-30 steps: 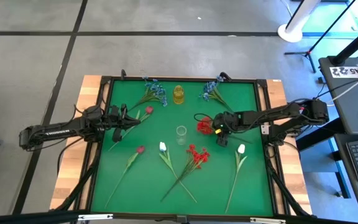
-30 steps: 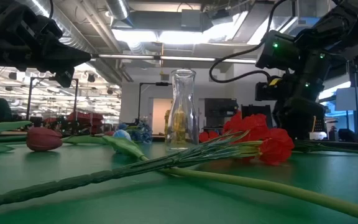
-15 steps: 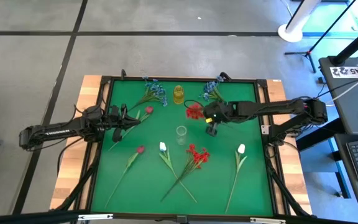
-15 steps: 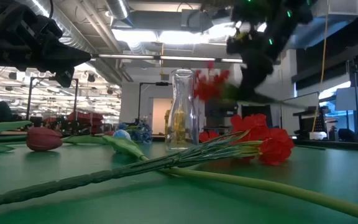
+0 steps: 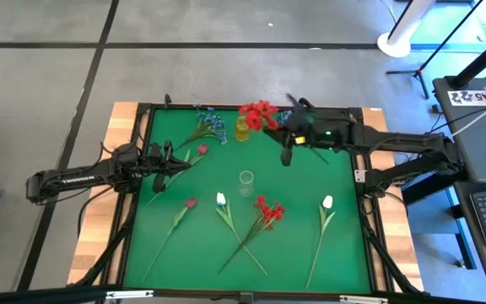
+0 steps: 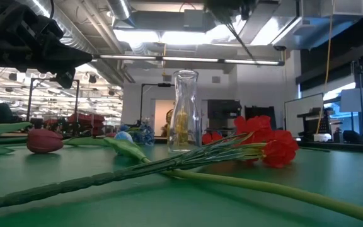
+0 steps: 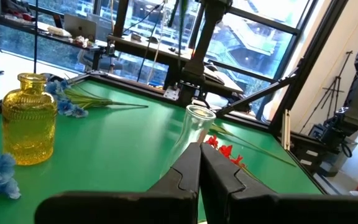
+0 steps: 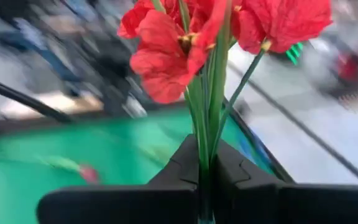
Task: Sort flowers into vase by color
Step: Put the top red flowers into the transparent vase
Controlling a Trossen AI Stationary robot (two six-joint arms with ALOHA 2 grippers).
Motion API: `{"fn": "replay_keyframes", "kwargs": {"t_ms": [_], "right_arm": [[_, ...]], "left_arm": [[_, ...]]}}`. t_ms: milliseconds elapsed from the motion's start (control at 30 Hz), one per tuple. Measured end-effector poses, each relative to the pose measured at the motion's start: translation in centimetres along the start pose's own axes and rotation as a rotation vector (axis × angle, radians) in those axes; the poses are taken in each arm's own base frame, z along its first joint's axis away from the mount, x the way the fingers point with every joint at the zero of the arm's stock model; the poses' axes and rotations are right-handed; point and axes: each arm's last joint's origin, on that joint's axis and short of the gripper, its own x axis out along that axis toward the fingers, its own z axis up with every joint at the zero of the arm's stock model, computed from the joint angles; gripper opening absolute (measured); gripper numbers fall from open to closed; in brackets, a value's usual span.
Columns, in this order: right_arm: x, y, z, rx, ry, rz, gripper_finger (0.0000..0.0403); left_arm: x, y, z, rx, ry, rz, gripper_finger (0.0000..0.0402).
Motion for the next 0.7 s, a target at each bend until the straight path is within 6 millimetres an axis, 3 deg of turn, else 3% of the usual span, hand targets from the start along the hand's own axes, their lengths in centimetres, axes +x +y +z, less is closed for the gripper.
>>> {"fn": "replay_keyframes", "kwargs": {"t_ms": [167,333,467,700], "right_arm": [[-0.1,0.7,-1.7,-0.034,-0.376,0.211,0.0018],[-0.6,0.7,-4.3,-0.046,-0.554,0.223,0.0022],[-0.9,0.8,-4.9,-0.041,-0.649,0.253,0.0010],[0.4,1.0,-6.1,-0.010,-0.619,0.327,0.0021]], "left_arm": [[0.0,0.0,0.0,0.000,0.000,0.000,0.0000],[0.0,0.0,0.0,0.000,0.000,0.000,0.0000],[0.0,0.0,0.0,0.000,0.001,0.000,0.0000],[0.0,0.0,0.0,0.000,0.001,0.000,0.0000]]}}
